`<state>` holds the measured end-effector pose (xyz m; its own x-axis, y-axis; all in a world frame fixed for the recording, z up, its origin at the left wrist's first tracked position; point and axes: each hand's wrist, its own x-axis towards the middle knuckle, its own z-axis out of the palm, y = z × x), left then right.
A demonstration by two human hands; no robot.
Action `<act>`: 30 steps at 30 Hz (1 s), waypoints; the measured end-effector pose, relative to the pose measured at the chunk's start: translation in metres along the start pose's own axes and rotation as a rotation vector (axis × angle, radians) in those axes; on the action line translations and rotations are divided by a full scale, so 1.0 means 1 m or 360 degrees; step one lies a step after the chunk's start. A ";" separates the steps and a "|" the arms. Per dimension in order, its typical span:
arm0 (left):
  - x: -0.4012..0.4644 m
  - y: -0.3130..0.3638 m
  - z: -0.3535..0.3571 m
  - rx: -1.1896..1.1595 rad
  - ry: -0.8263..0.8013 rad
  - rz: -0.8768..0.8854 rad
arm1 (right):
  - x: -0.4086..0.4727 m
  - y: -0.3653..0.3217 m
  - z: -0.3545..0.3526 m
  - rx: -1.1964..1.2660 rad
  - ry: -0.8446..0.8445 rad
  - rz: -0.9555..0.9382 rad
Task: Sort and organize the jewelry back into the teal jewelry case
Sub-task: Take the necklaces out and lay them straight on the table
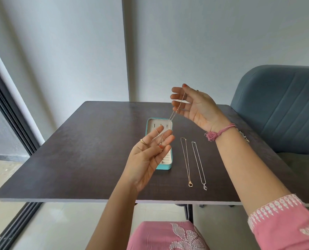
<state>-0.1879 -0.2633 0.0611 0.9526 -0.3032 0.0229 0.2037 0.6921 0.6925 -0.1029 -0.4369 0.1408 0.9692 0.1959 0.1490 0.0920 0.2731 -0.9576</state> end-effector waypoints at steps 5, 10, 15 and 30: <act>-0.002 -0.005 -0.005 -0.0075 0.0077 -0.0050 | 0.001 -0.001 -0.006 -0.0849 0.0149 -0.0168; -0.003 -0.010 -0.009 -0.0130 0.0089 -0.0156 | 0.008 0.009 -0.015 -0.1519 0.0260 -0.0358; -0.004 -0.013 -0.011 -0.0116 0.0091 -0.0219 | 0.011 0.014 -0.018 -0.1642 0.0425 -0.0569; -0.007 -0.022 -0.025 0.0062 0.0240 -0.0159 | 0.007 0.001 -0.025 -0.0944 0.0205 -0.0056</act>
<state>-0.1938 -0.2599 0.0279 0.9518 -0.2656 -0.1536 0.2928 0.6367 0.7133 -0.0899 -0.4591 0.1349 0.9798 0.0705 0.1873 0.1999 -0.3015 -0.9323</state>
